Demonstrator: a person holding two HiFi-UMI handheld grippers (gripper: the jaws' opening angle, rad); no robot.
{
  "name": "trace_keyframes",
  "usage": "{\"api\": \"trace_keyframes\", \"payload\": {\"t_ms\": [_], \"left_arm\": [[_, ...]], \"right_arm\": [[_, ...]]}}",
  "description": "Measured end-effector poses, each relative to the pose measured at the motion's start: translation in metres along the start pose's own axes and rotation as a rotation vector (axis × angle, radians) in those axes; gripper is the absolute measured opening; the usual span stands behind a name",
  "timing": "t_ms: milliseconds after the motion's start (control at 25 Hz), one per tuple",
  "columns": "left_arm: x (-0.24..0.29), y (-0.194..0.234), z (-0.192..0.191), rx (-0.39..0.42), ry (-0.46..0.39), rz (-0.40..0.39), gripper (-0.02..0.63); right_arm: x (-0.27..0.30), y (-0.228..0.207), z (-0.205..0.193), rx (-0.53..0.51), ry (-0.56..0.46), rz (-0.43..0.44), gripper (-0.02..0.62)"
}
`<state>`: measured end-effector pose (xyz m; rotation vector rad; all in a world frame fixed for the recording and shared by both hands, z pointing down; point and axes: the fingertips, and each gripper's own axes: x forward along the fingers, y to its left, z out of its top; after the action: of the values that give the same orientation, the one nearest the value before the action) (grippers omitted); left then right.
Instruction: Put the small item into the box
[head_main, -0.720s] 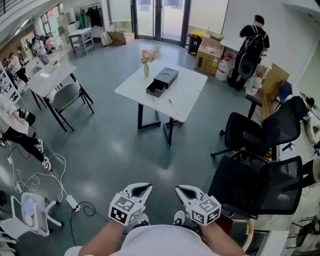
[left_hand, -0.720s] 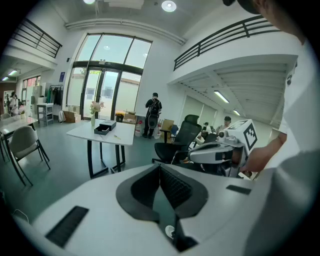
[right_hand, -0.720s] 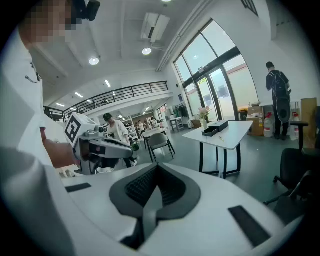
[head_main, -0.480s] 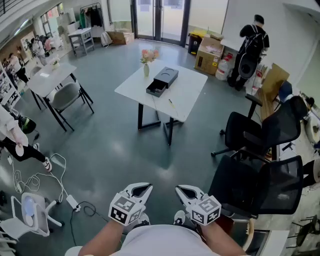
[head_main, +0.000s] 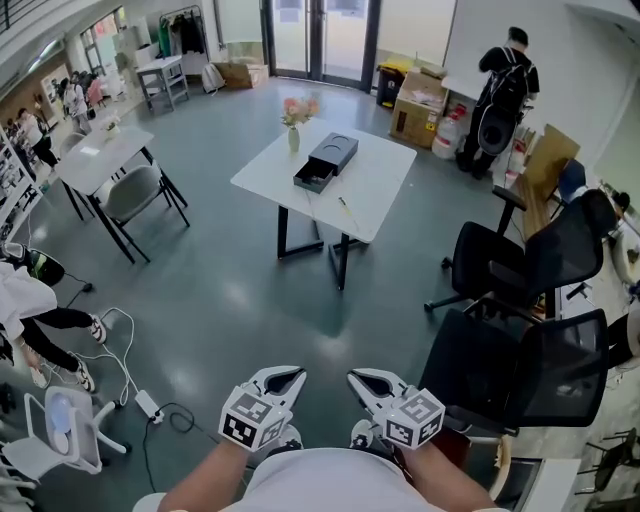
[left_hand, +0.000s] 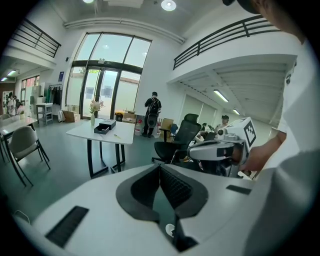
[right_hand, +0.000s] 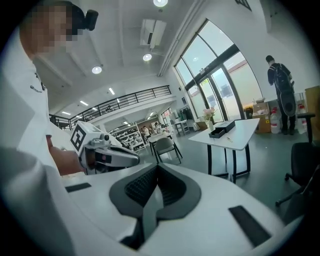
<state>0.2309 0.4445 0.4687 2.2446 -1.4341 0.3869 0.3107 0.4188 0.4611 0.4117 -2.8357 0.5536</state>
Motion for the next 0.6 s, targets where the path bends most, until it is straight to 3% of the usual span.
{"api": "trace_keyframes", "payload": {"t_ms": [240, 600], "left_arm": [[-0.007, 0.006, -0.007, -0.002, 0.005, -0.005, 0.015], [-0.029, 0.033, -0.009, 0.006, -0.002, -0.02, 0.016]], "right_arm": [[0.011, 0.008, -0.004, -0.043, 0.031, -0.015, 0.015], [0.034, 0.013, -0.015, 0.025, 0.065, -0.091, 0.015]]}}
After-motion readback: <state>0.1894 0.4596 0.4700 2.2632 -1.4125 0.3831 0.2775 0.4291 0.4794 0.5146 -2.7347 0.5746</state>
